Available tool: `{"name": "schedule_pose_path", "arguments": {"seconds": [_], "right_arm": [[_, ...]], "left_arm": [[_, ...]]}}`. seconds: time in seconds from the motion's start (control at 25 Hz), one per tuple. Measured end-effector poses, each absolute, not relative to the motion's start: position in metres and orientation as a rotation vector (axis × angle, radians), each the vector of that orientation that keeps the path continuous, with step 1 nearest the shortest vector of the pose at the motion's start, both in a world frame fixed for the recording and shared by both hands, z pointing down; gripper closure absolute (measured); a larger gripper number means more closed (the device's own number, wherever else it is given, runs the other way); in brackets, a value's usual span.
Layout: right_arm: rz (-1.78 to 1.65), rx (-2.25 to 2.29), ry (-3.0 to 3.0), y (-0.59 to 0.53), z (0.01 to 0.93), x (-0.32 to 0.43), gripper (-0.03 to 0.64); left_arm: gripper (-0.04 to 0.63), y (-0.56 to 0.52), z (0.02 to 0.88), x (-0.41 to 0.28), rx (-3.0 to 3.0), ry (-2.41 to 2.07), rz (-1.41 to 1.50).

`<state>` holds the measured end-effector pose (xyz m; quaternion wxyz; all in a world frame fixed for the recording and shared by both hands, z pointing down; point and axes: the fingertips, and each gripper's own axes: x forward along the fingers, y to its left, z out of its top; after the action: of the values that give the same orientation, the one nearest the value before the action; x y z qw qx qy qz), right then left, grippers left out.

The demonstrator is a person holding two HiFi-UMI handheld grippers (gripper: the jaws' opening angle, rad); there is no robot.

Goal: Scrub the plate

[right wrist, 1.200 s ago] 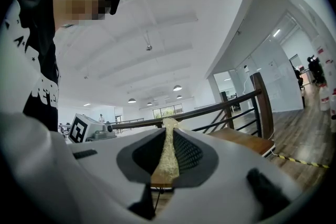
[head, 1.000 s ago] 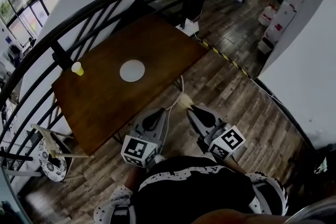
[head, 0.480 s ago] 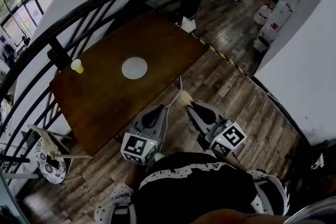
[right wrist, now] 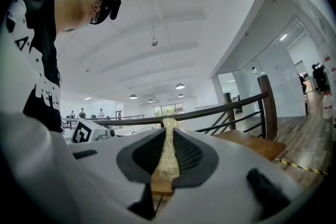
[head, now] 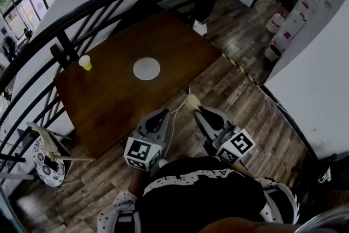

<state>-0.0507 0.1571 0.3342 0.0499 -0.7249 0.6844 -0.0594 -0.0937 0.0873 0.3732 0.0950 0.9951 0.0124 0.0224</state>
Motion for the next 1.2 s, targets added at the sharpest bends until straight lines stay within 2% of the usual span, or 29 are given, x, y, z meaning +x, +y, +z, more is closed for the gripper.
{"name": "schedule_pose_path", "arguments": {"seconds": [0.68,1.2], "right_arm": [[-0.224,-2.091,2.169,0.120,0.346,-0.027,0.568],[-0.237,-1.891,2.294,0.052,0.351,0.037,0.568]], "left_arm": [[0.581,0.061,0.381,-0.094,2.943,-0.156,0.099],[0.581,0.006,0.377,-0.035,2.954,-0.365,0.137]]}}
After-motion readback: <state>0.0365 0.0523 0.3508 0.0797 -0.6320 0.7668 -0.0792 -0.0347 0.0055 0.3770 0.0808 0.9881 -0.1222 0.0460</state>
